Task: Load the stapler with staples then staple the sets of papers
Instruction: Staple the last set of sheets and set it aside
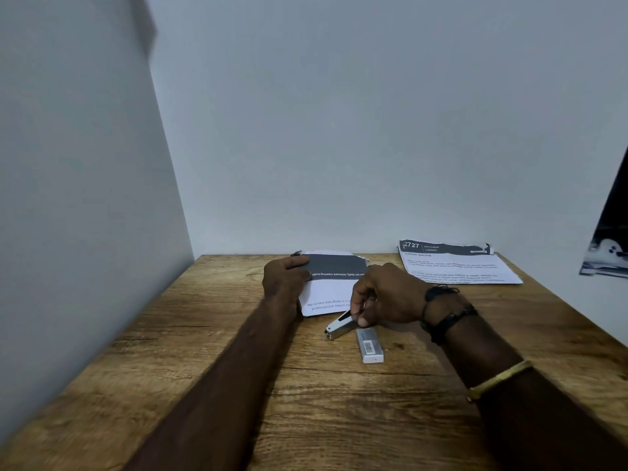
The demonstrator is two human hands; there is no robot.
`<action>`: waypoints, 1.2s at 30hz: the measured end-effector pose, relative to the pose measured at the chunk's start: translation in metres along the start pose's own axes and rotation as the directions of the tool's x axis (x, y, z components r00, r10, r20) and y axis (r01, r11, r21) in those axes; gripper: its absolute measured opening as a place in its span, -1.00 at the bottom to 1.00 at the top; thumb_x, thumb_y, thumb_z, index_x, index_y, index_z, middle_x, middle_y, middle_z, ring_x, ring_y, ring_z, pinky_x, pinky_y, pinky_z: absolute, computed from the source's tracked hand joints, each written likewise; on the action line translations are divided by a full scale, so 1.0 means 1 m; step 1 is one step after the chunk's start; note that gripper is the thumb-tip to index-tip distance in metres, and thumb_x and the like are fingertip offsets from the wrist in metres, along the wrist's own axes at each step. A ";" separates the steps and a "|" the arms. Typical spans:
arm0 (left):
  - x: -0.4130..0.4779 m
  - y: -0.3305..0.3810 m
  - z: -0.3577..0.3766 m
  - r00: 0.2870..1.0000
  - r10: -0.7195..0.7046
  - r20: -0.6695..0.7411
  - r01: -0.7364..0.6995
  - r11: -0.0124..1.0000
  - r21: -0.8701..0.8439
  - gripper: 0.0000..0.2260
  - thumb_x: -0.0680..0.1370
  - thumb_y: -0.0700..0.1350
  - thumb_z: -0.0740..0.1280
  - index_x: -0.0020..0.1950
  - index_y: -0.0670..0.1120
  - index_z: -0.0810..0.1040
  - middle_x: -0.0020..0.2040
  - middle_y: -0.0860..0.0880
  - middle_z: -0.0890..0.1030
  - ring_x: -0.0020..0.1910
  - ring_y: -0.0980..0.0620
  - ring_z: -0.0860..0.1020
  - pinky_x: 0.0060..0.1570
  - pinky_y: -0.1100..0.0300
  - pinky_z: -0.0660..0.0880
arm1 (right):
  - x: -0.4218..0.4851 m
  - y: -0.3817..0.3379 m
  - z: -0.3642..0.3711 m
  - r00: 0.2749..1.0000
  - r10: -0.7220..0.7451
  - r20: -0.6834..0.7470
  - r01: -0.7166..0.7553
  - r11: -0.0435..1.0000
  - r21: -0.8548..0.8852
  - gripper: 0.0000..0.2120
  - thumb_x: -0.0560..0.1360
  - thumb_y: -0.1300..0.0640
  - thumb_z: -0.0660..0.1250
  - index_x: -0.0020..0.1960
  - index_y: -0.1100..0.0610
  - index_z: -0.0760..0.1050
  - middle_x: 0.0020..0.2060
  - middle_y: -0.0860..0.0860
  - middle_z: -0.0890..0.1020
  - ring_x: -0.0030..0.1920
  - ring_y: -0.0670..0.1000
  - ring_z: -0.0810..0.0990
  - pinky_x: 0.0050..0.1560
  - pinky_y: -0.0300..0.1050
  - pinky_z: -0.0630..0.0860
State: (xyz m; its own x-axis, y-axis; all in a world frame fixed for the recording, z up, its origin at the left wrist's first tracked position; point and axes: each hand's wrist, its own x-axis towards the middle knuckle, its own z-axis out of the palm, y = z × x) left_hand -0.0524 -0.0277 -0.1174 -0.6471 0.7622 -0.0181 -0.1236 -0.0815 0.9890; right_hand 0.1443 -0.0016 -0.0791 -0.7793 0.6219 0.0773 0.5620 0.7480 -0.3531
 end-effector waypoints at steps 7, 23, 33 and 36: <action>-0.002 0.001 0.000 1.000 -0.008 0.003 0.008 1.000 0.007 -0.68 0.44 -0.48 0.36 0.10 -0.20 0.69 0.13 -0.22 0.65 0.05 -0.29 0.66 0.08 -0.20 0.65 | 0.001 -0.001 0.000 1.000 -0.003 -0.013 0.003 1.000 -0.006 -0.84 0.34 0.17 0.61 -0.09 0.05 0.72 -0.28 -0.13 0.65 -0.27 -0.29 0.51 -0.22 -0.34 0.40; -0.001 -0.001 0.001 1.000 0.006 0.017 -0.006 0.999 -0.041 -0.74 0.45 -0.49 0.36 0.04 -0.23 0.68 0.10 -0.27 0.67 0.05 -0.31 0.67 0.14 -0.19 0.63 | 0.002 0.004 0.002 0.985 0.038 -0.168 -0.016 0.991 0.133 -0.85 0.40 0.05 0.58 -0.13 0.10 0.68 -0.27 -0.16 0.64 -0.30 -0.26 0.54 -0.21 -0.28 0.43; -0.005 -0.006 0.007 0.996 0.019 0.090 -0.018 1.000 -0.009 -0.74 0.46 -0.45 0.39 0.09 -0.24 0.69 0.14 -0.29 0.66 0.08 -0.35 0.66 0.13 -0.24 0.62 | 0.007 0.016 0.009 0.948 0.291 -0.131 0.008 0.389 0.921 -0.88 0.52 0.17 0.45 0.01 0.20 0.59 -0.12 0.11 0.68 -0.05 0.10 0.72 -0.09 -0.03 0.68; -0.005 -0.007 0.008 0.996 0.014 0.089 -0.019 0.998 0.058 -0.75 0.46 -0.41 0.43 0.08 -0.18 0.71 0.13 -0.25 0.67 0.02 -0.30 0.69 0.05 -0.20 0.66 | 0.012 0.015 0.013 0.949 0.300 -0.095 0.034 0.200 0.979 -0.90 0.52 0.16 0.43 0.02 0.14 0.59 -0.07 0.11 0.70 -0.03 0.11 0.72 0.00 0.06 0.68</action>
State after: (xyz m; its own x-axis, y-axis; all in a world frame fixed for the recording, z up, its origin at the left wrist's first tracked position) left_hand -0.0423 -0.0262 -0.1232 -0.5795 0.8149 0.0090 -0.0676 -0.0591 0.9960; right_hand 0.1400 0.0146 -0.0955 -0.5448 0.8368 0.0555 -0.1856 -0.0558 -0.9810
